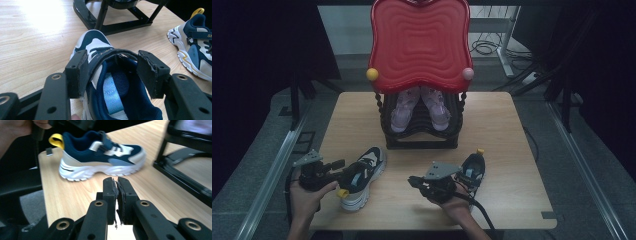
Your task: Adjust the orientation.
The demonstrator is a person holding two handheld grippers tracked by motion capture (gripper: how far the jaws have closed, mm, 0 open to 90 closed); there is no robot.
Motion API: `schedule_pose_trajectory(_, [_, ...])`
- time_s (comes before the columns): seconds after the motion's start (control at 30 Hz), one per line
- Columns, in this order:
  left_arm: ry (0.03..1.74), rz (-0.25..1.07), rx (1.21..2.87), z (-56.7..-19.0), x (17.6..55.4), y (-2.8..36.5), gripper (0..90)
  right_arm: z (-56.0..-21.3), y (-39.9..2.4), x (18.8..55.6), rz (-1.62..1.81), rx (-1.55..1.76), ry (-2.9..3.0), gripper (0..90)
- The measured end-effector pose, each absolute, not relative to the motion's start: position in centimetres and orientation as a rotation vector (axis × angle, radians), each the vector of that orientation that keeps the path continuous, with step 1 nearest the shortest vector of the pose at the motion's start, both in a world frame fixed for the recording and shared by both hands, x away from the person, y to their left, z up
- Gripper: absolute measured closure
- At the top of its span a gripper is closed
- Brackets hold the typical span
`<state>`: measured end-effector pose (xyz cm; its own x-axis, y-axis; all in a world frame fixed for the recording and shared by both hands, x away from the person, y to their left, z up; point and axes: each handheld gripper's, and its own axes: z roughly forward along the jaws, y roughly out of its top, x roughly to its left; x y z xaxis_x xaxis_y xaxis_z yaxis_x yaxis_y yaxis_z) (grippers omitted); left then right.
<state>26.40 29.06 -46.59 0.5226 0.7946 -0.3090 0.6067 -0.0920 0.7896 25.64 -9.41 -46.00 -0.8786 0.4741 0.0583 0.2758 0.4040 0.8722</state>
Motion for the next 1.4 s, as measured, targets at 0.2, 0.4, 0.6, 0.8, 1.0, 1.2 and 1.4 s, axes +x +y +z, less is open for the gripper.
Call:
schedule_pose_trajectory(0.2, [1.168, 0.240, 1.793, -46.6, 26.4, 29.0, 43.2, -45.7, -13.1, 25.2, 1.447, 0.747, 2.397, 85.0])
schedule_pose_trajectory(0.4, [1.170, 0.250, 1.779, -46.6, 26.2, 29.0, 43.3, -45.3, -15.9, 24.5, 1.443, 0.798, 2.350, 85.0])
schedule_pose_trajectory(0.6, [1.168, 0.251, 1.776, -46.5, 26.3, 29.1, 43.3, -44.9, -18.3, 23.6, 1.450, 0.814, 2.298, 85.5])
schedule_pose_trajectory(0.8, [1.169, 0.250, 1.778, -46.5, 26.3, 29.2, 43.3, -44.5, -20.9, 22.5, 1.443, 0.839, 2.253, 87.4])
schedule_pose_trajectory(1.0, [1.171, 0.252, 1.777, -46.5, 26.2, 29.2, 43.2, -44.9, -23.2, 21.5, 1.422, 0.889, 2.224, 88.0])
schedule_pose_trajectory(1.2, [1.173, 0.253, 1.780, -46.6, 26.3, 29.3, 43.3, -46.2, -25.3, 20.7, 1.376, 0.942, 2.225, 88.2])
schedule_pose_trajectory(1.4, [1.174, 0.254, 1.781, -46.5, 26.2, 29.3, 43.3, -47.4, -26.7, 20.3, 1.351, 0.991, 2.238, 89.5])
